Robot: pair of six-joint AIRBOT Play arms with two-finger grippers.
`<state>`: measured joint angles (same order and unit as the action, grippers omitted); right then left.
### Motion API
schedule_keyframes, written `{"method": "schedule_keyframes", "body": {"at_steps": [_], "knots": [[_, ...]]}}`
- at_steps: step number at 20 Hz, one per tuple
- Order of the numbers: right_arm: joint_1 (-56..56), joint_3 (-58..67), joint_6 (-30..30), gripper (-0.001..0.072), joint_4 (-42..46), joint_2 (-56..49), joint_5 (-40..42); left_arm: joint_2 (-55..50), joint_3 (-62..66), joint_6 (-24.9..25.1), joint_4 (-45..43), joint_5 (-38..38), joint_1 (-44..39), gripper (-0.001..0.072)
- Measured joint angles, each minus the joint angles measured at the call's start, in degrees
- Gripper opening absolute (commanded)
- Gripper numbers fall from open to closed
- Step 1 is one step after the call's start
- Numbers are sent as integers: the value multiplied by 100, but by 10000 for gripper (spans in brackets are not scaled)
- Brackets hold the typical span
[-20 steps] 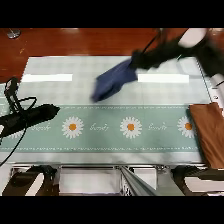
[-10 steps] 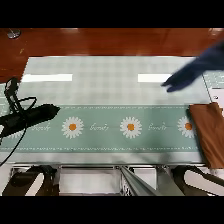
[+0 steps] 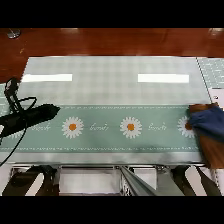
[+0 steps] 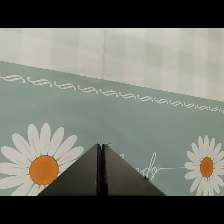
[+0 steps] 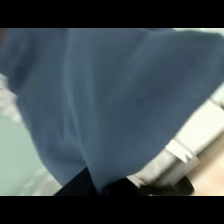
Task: Fold the shirts.
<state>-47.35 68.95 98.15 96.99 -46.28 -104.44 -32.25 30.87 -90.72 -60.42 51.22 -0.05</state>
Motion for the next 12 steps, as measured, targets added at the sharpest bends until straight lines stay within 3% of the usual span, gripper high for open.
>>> {"method": "schedule_keyframes", "body": {"at_steps": [1, 5, 6, 7, 8, 12], "knots": [[-105, -428, 98, 634, 280, 212, 24, 0, -2, 0, 0, -2, -2, 23], [-280, -1222, 317, 612, 754, 498, 262, 0, 0, -2, 0, -2, -2, 23], [-302, -1189, 345, 470, 636, 466, 393, 0, 0, 0, 0, -2, 0, 23], [-313, -1097, 352, 135, 299, 402, 597, 0, 0, 0, 0, -2, -2, 23], [-319, -984, 341, 20, -289, 330, 881, 0, 0, 0, 0, -2, 0, 23], [758, -737, -529, 19, -3314, 48, 2420, -264, 472, 577, 389, -11, -55, 20]]}}
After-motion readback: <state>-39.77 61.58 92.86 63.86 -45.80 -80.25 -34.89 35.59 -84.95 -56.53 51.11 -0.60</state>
